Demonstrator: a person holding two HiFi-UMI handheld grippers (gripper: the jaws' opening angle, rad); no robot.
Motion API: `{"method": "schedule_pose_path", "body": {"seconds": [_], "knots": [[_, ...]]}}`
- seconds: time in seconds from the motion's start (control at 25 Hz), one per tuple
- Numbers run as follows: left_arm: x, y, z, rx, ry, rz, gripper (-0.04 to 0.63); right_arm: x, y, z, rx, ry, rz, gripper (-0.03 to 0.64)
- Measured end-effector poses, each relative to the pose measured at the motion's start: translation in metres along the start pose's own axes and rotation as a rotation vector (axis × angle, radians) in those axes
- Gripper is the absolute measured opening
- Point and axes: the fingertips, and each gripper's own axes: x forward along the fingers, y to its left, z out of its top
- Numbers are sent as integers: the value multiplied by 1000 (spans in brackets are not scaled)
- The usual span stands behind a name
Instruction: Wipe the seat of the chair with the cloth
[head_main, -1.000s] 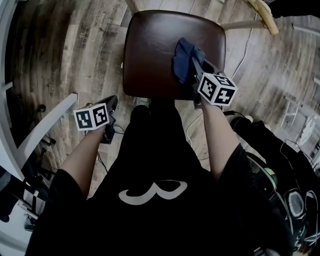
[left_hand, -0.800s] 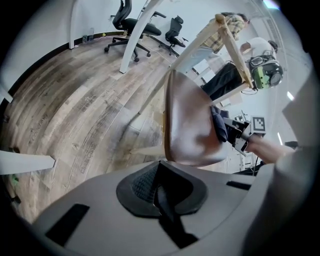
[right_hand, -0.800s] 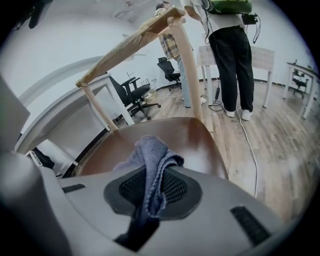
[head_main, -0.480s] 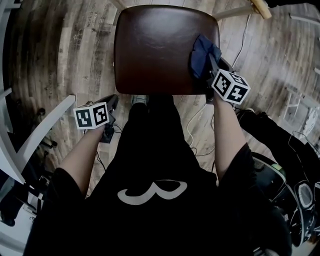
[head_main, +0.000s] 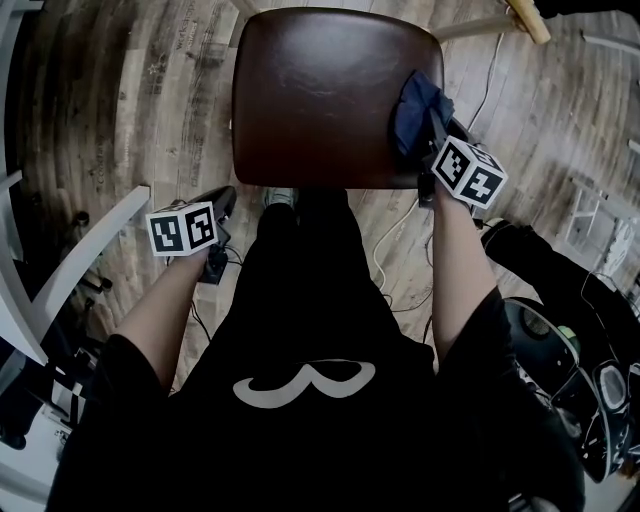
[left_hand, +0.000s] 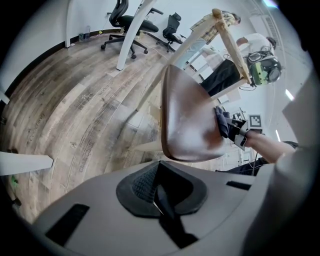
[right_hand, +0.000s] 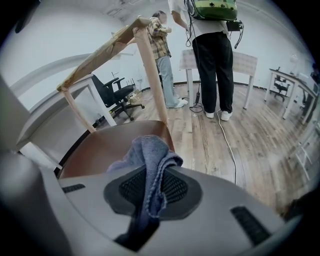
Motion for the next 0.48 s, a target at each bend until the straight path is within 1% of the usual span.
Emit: {"method": "schedule_pose_path", "body": {"seconds": [0.16, 0.28, 0.36, 0.48], "knots": [[-4, 6, -1, 0, -4, 6, 12, -12, 13, 11, -44, -29, 11, 52], [-8, 13, -2, -6, -10, 10, 12, -24, 32, 24, -57, -77, 40, 52], [-11, 17, -3, -13, -16, 8, 12, -30, 53, 34, -67, -113, 90, 52], [-15, 23, -5, -26, -25, 9, 12, -36, 98, 42, -85, -142, 211, 52]]}}
